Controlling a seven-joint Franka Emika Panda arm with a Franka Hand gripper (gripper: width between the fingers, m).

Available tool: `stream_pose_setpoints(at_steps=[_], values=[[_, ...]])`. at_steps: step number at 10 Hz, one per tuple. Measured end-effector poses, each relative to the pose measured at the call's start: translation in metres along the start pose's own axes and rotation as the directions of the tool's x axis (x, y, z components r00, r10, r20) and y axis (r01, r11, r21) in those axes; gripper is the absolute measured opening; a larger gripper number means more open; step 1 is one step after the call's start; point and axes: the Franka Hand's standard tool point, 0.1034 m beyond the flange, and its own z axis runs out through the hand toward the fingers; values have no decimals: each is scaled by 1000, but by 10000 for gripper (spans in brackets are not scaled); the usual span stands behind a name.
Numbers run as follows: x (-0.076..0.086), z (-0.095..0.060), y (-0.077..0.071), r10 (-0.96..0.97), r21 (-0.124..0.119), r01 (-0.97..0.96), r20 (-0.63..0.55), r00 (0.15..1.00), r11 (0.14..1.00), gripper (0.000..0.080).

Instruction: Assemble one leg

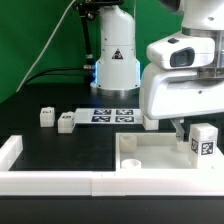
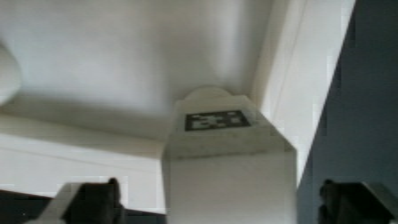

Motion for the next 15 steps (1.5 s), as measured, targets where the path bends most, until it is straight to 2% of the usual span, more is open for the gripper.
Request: stream_pose_setpoints(at_steps=[1,2,3,4,5,6,7,8,9,10,11,12,14,15], values=[[0,0,0,0,0,0,0,1000,1000,381],[0,0,0,16,1,-16,0,1000,1000,381],[0,0,0,33,1,-33,0,999,999,291],[0,0,0,33,1,-33,0,999,999,291],[0,0,-1,115,12,-115,0,993,993,291],[0,0,1,361,26,-361,6,933,932,291],[1,0,2,520,31,-520,9,854,854,291],[0,0,2,616,35,-616,12,788,787,291],[0,0,2,726,34,-727,17,687,686,291],[0,0,2,775,34,-775,19,632,631,291],[0,0,2,856,30,-856,22,516,516,291],[0,0,1,896,26,-896,23,444,444,292],[0,0,2,978,18,-978,20,208,208,292],[0,0,2,991,17,-991,21,133,133,292]])
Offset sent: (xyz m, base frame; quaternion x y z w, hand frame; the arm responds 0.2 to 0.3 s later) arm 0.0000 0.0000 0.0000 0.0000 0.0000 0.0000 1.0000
